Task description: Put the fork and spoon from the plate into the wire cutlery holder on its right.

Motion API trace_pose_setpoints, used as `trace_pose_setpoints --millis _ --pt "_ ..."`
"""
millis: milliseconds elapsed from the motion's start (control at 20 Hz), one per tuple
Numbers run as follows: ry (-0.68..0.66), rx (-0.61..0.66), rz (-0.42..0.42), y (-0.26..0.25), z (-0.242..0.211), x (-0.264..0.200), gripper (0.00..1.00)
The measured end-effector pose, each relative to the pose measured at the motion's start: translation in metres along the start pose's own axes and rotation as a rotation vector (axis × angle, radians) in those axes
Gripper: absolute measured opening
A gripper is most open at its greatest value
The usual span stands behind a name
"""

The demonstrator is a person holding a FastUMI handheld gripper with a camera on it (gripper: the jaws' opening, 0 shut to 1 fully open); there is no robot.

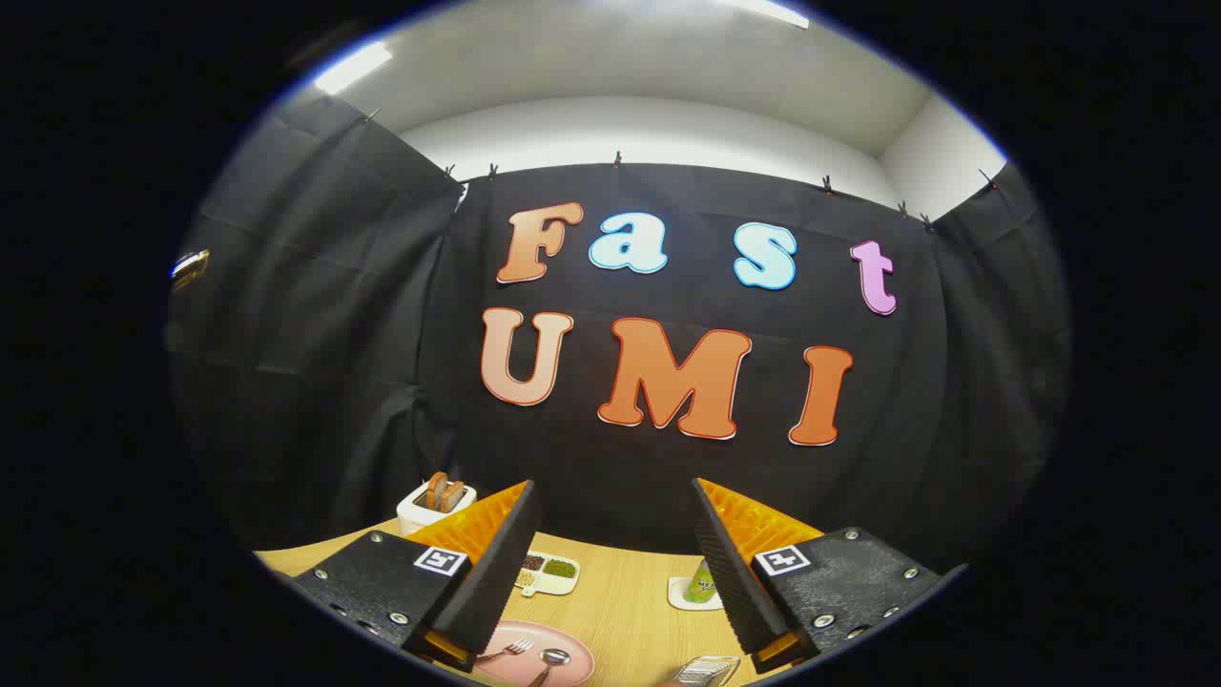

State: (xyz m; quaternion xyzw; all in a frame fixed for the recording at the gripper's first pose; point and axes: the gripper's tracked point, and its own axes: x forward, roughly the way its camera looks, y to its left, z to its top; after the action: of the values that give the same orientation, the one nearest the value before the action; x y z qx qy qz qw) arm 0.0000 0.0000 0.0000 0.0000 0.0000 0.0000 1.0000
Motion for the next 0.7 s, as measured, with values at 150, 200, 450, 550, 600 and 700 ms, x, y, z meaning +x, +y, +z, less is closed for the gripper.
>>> trace_pose_setpoints --millis 150,200,450,550,600,700 --pt "0.020 0.025 0.003 -0.007 -0.010 0.001 0.94" --pt "0.024 0.032 0.004 -0.008 -0.013 0.002 0.94" --pt "0.025 0.023 0.003 -0.013 -0.016 0.001 0.94" --pt "0.031 0.031 0.012 -0.011 -0.018 -0.001 0.94" --pt "0.035 0.034 0.016 -0.011 -0.019 0.000 0.94" --pt "0.039 0.032 0.014 -0.012 -0.019 -0.001 0.94"
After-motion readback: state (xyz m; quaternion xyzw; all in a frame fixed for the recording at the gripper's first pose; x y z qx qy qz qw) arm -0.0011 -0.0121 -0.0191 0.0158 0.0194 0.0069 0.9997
